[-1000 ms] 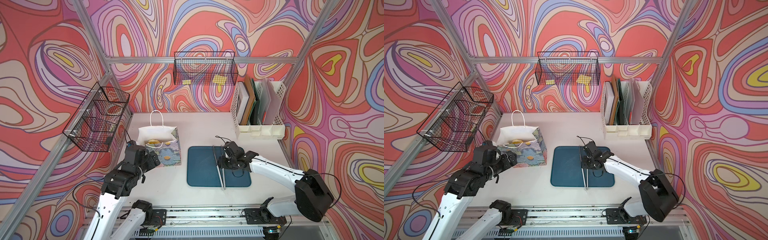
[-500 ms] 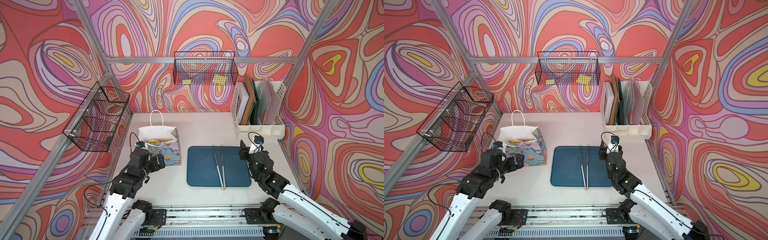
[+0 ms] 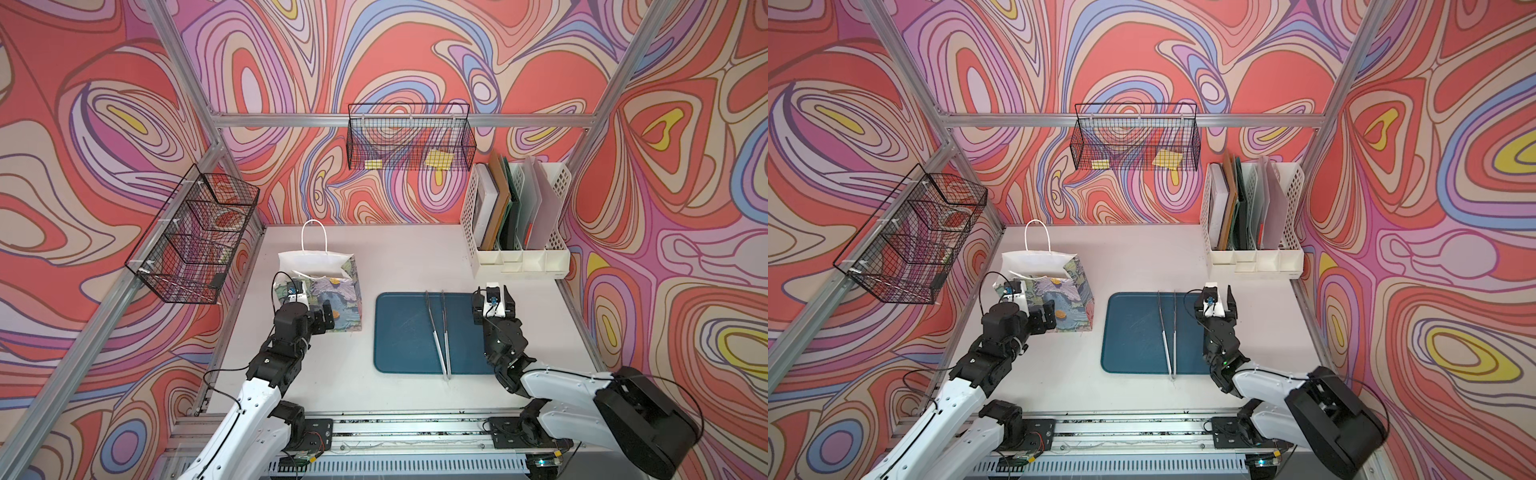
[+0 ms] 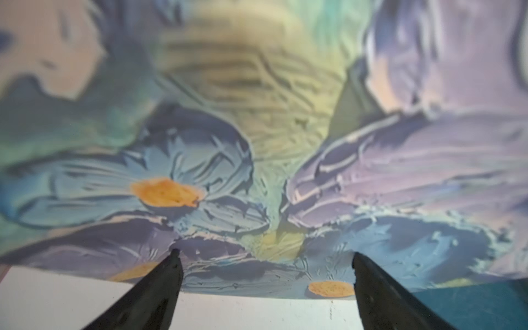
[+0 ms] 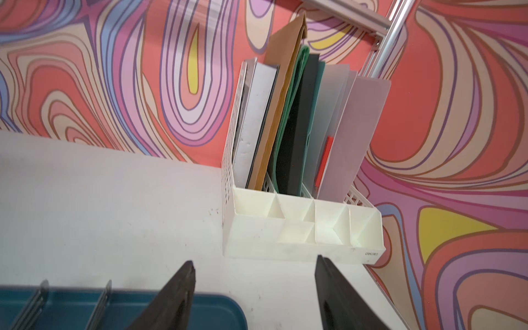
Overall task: Pack bread into a paper bag
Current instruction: Reset both arms
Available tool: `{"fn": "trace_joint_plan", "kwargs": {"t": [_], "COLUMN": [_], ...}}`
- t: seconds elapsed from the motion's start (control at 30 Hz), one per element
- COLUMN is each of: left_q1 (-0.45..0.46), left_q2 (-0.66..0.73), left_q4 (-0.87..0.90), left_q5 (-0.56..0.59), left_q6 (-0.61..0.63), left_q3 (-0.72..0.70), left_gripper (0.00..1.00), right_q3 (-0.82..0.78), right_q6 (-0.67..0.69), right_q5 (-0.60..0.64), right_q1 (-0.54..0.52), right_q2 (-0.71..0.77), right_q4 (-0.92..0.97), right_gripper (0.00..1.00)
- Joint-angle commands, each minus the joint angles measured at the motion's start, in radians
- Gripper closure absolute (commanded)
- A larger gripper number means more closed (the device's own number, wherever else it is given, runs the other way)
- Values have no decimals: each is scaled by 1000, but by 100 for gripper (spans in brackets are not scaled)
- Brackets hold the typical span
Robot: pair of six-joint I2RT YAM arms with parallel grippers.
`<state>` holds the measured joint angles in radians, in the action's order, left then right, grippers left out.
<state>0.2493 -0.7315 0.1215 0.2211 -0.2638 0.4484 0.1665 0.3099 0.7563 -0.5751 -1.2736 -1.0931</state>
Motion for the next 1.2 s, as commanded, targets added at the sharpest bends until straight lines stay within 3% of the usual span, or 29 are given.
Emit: {"fn": "trace_joint_plan", "kwargs": {"t": [0.0, 0.13, 0.27, 0.43, 0.57, 0.67, 0.87, 1.17], "left_q1": [1, 1, 2, 1, 2, 2, -1, -19], "left_q2": [-52, -135, -176, -163, -191, -201, -313, -499], "left_q4": [-196, -257, -372, -488, -548, -549, -715, -859], "left_q5": [46, 38, 55, 74, 64, 58, 61, 80], "left_q6": [85, 114, 189, 189, 213, 220, 242, 373], "left_q3": [-39, -56, -96, -153, -167, -160, -170, -165], "left_gripper": [2, 2, 3, 4, 5, 5, 4, 4], "right_q3": [-8, 46, 83, 79, 132, 110, 123, 160], "right_q6": [11, 52, -4, -69, -199, -264, -247, -282], "right_q5": [-51, -89, -138, -273, -417, -460, -485, -501], "right_q1": [37, 69, 141, 226, 367, 438, 444, 468], "right_q2": [-110, -274, -388, -361, -299, -336, -462, -438], "right_q4": [-203, -311, -366, -294, -85, -151, -263, -156], "right_gripper": [35, 35, 35, 36, 39, 39, 38, 29]}}
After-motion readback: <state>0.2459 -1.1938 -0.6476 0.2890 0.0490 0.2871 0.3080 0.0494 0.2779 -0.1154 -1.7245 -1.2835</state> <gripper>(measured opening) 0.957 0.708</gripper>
